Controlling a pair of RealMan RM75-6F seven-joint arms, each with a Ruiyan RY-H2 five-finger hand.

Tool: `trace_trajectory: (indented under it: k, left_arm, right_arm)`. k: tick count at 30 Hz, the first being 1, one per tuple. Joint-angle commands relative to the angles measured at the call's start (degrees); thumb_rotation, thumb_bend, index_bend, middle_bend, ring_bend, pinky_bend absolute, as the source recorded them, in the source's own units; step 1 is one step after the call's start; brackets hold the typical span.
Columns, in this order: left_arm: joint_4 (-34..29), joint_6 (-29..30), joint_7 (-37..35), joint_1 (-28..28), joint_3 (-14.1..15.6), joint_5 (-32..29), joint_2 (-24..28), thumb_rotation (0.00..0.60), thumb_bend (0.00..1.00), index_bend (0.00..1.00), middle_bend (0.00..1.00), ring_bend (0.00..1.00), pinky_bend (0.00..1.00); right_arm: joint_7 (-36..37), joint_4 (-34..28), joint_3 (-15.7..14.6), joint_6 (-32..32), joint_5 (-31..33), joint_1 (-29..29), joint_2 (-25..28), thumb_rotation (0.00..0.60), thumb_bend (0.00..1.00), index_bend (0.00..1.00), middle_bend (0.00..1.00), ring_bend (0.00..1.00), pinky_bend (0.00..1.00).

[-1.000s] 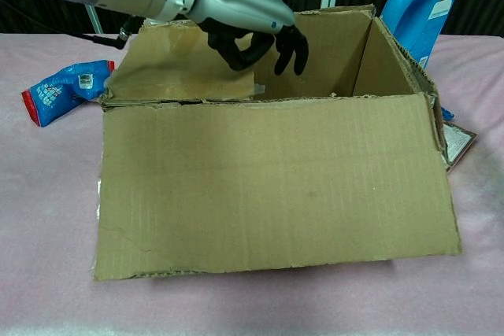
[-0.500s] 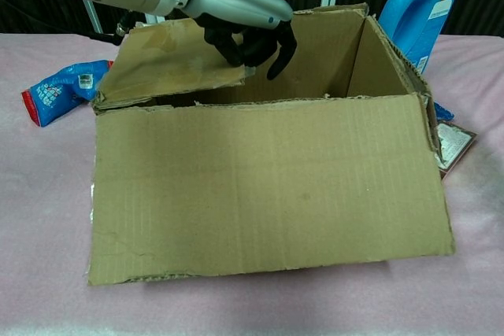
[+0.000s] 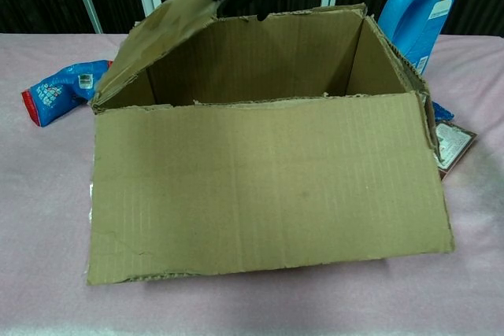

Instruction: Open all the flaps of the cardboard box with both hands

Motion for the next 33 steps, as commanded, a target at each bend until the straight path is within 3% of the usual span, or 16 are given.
trace_trajectory:
  k: [1, 11, 19, 29, 31, 33]
  left_arm:
    - [-3.79, 0.79, -0.96, 1.34, 0.06, 1.3, 4.94, 0.6, 1.0, 0.42, 0.59, 0.4, 0.44]
    - [-10.17, 1.8, -6.49, 6.23, -0.46, 4.69, 16.29, 0.6, 1.0, 0.42, 0.59, 0.4, 0.44]
    - [-13.82, 3.8, -12.9, 14.68, 0.57, 13.34, 26.63, 0.6, 1.0, 0.42, 0.59, 0.4, 0.44]
    - [-13.53, 7.23, -20.85, 25.09, 2.94, 23.18, 31.79, 0.6, 0.99, 0.4, 0.57, 0.39, 0.42]
    - [-13.32, 9.28, -22.43, 27.65, 3.49, 24.5, 31.72, 0.6, 0.91, 0.38, 0.52, 0.35, 0.36]
    - [-13.18, 12.92, -24.14, 30.92, 4.09, 25.24, 30.84, 0.6, 0.73, 0.33, 0.41, 0.25, 0.24]
  right_arm:
    - [0.03, 0.0, -0.02, 0.04, -0.19, -0.03, -0.12, 0.6, 0.4, 0.04, 0.02, 0.0, 0.21]
    - [-0.7, 0.7, -0.72, -0.34, -1.13, -0.1, -1.14, 0.6, 0.41, 0.04, 0.02, 0.0, 0.21]
    - [-0.76, 0.74, -0.66, -0.33, -1.49, -0.26, -1.46, 0.6, 0.41, 0.04, 0.02, 0.0, 0.21]
    - [-1.33, 0.71, -1.16, -1.11, -1.89, -0.29, -1.72, 0.6, 0.41, 0.04, 0.02, 0.0, 0.21]
    - [-1.6, 0.66, -1.33, -1.27, -2.14, -0.27, -1.75, 0.6, 0.41, 0.04, 0.02, 0.0, 0.21]
    - [-2.05, 0.64, -1.51, -1.41, -2.41, -0.24, -1.68, 0.6, 0.41, 0.04, 0.02, 0.0, 0.21]
